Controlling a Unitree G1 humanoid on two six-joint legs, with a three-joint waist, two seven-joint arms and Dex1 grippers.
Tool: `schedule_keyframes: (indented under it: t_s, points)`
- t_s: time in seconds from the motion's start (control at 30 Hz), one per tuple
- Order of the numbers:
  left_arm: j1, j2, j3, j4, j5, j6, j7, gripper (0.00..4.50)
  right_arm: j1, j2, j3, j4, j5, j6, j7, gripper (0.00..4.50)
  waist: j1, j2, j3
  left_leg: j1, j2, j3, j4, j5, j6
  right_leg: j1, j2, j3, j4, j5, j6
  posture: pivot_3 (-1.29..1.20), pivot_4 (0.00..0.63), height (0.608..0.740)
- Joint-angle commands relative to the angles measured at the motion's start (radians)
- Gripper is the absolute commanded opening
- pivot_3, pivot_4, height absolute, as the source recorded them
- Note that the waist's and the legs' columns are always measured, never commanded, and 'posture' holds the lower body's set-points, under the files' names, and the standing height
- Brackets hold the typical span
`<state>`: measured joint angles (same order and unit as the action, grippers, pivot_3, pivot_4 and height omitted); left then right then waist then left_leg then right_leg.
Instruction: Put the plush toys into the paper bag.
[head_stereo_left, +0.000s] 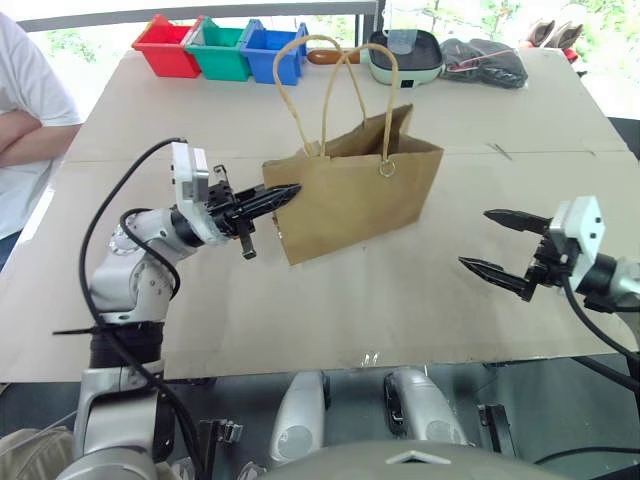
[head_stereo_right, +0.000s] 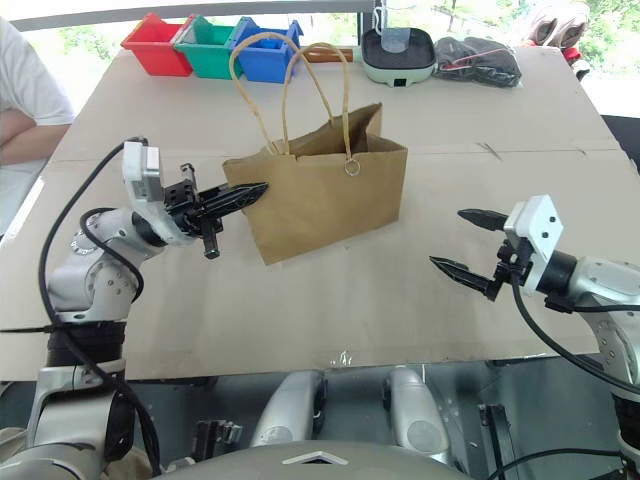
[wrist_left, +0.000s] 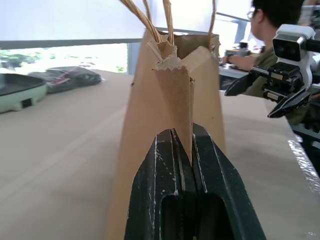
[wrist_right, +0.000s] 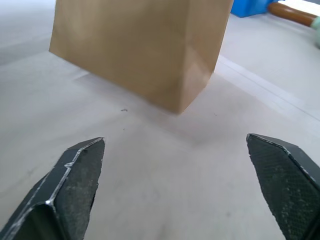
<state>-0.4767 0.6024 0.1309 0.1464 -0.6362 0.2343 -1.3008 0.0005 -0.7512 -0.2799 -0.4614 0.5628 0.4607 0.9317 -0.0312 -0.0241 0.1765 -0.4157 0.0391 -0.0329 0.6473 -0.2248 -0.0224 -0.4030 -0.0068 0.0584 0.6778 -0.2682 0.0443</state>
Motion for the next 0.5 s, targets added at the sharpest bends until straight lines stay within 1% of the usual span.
schedule_keyframes:
  t_s: [0.03,0.13,0.23,0.3,0.33,0.37,0.4,0.47,0.5]
  points:
    - [-0.150,-0.029,-0.081,0.238,0.111,-0.150,-0.148,0.00,0.031,-0.008,-0.069,-0.042,0.003,-0.022,-0.031,4.47,0.007,0.000,0.000,0.000,0.000,0.000,0.000,0.000,0.000,0.000,0.000,0.000,0.000,0.000,0.000,0.00,0.150,0.740]
    - [-0.225,-0.050,-0.106,0.389,0.169,-0.233,-0.203,0.00,0.033,-0.001,-0.058,-0.046,-0.007,-0.026,-0.055,4.47,0.011,0.000,0.000,-0.001,0.000,0.000,0.002,0.000,0.000,0.001,0.000,0.000,0.000,0.000,0.000,0.00,0.150,0.740]
    - [-0.272,-0.072,-0.077,0.497,0.178,-0.296,-0.216,0.98,0.030,0.025,-0.013,-0.061,-0.027,-0.036,-0.087,4.50,0.007,0.000,0.000,-0.001,0.000,0.001,0.002,0.000,0.000,0.000,0.000,0.001,0.000,0.000,0.000,0.00,0.150,0.740]
    - [-0.279,-0.068,-0.057,0.504,0.165,-0.286,-0.223,2.03,0.025,0.036,0.018,-0.068,-0.045,-0.041,-0.105,4.50,0.008,0.000,0.000,-0.001,0.000,0.000,0.002,0.000,0.000,0.000,0.000,0.000,0.000,0.000,0.000,0.00,0.150,0.740]
    - [-0.274,-0.060,-0.048,0.490,0.153,-0.245,-0.212,2.22,0.021,0.043,0.030,-0.062,-0.057,-0.050,-0.111,4.50,0.010,0.000,0.000,-0.001,0.000,0.000,0.002,0.000,0.000,0.000,0.000,0.000,0.000,0.000,0.000,0.00,0.150,0.740]
    - [-0.261,-0.047,-0.044,0.466,0.145,-0.213,-0.207,2.64,0.019,0.050,0.040,-0.057,-0.066,-0.057,-0.117,4.50,0.010,0.000,0.000,-0.001,0.000,0.000,0.002,0.000,0.000,0.000,0.000,0.001,0.000,0.000,0.000,0.00,0.150,0.740]
    - [-0.239,-0.033,-0.033,0.423,0.136,-0.162,-0.174,2.93,0.018,0.055,0.048,-0.047,-0.078,-0.072,-0.119,4.50,0.010,0.000,0.000,-0.001,0.000,0.000,0.002,0.000,0.000,0.000,0.000,0.001,0.000,0.000,0.000,0.00,0.150,0.740]
    - [-0.194,-0.009,-0.009,0.342,0.135,-0.095,-0.094,3.65,0.017,0.063,0.048,-0.032,-0.082,-0.088,-0.122,4.50,0.007,0.000,0.000,-0.001,0.000,0.000,0.002,0.000,0.000,0.000,0.000,0.001,0.000,0.000,0.000,0.00,0.150,0.740]
    - [-0.166,0.007,0.006,0.293,0.129,-0.048,-0.053,3.65,0.018,0.063,0.043,-0.029,-0.081,-0.092,-0.120,4.50,0.006,0.000,0.000,-0.001,0.000,0.000,0.002,0.000,0.000,0.000,0.000,0.001,0.000,0.000,0.000,0.00,0.150,0.740]
